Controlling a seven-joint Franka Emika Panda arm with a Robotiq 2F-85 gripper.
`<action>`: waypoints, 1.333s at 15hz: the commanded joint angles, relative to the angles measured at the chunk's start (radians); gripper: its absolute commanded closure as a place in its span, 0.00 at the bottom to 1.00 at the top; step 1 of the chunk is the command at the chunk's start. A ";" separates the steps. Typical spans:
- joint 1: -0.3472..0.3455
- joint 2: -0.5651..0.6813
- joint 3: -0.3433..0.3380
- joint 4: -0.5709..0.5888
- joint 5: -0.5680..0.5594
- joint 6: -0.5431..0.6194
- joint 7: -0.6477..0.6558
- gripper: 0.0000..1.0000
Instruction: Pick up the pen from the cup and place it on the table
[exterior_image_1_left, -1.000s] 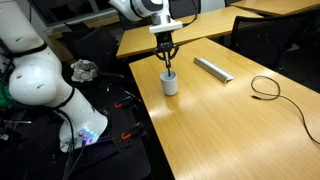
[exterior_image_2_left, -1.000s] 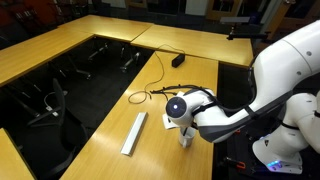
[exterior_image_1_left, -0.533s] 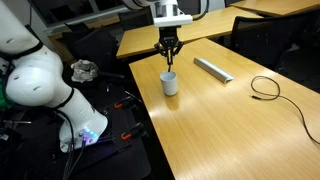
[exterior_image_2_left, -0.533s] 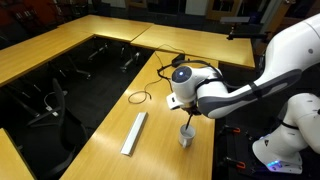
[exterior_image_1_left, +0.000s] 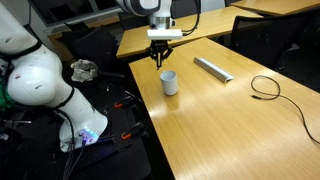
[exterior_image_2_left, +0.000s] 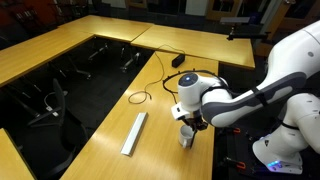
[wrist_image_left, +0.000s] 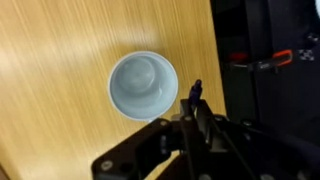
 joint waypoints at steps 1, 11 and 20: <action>0.035 -0.039 0.027 -0.074 0.043 0.117 0.105 0.97; 0.117 -0.001 0.113 -0.253 -0.097 0.445 0.613 0.97; 0.117 0.008 0.110 -0.272 -0.190 0.432 0.651 0.56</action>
